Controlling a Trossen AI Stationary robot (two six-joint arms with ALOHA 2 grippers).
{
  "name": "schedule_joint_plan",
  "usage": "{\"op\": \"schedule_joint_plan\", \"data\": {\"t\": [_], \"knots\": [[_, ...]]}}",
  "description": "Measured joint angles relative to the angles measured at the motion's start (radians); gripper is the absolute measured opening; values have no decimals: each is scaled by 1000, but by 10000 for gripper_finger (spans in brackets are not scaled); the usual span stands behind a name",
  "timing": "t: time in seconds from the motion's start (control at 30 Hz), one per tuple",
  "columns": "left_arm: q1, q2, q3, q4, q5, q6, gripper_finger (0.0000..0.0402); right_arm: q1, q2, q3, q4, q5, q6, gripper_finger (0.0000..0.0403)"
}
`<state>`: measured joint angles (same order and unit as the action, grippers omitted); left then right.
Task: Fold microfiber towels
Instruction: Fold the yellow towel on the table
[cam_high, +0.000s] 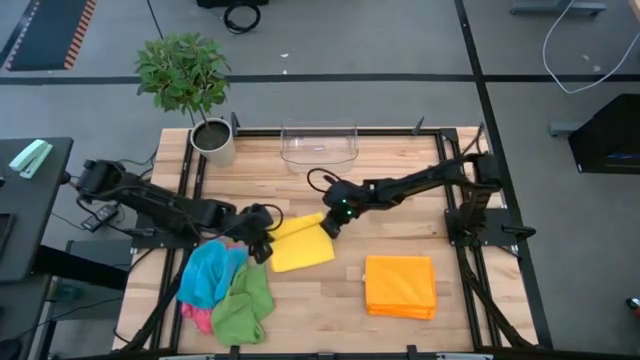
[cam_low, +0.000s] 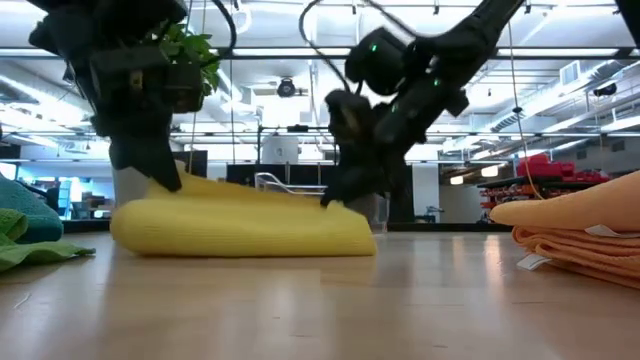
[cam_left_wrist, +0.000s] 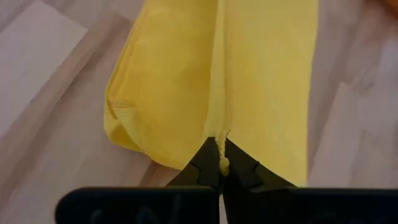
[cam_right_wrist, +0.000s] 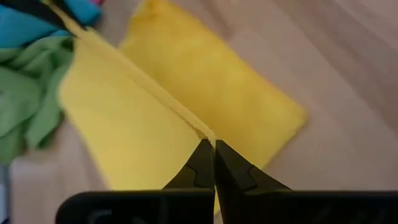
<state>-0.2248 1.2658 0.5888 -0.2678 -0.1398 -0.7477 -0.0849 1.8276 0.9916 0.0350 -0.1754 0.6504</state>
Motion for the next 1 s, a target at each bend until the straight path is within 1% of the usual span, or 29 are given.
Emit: {"op": "schedule_joint_plan", "data": {"t": [0.1, 0.27, 0.4, 0.53, 0.63, 0.73, 0.9, 1.0], "knots": [[32, 19, 0, -9, -7, 19, 6, -5, 25, 0, 18, 51, 1, 3], [77, 98, 0, 0, -24, 50, 8, -5, 28, 1, 23, 130, -22, 3], [106, 157, 0, 44, -36, 62, 6, -9, 28, 1, 16, 153, -22, 3], [117, 169, 0, 68, -38, 72, 6, -10, 28, 1, 24, 179, -40, 12], [117, 169, 0, 66, -44, 74, 9, -14, 28, 0, 35, 183, -20, 34], [117, 168, 0, 66, -45, 74, 6, -24, 16, 0, 21, 185, -2, 65], [117, 168, 0, 75, -66, 59, 10, -42, -78, 0, -12, 194, -17, 125], [117, 168, 0, 75, -72, 55, 10, -4, -145, 0, -55, 197, -21, 148]]}}
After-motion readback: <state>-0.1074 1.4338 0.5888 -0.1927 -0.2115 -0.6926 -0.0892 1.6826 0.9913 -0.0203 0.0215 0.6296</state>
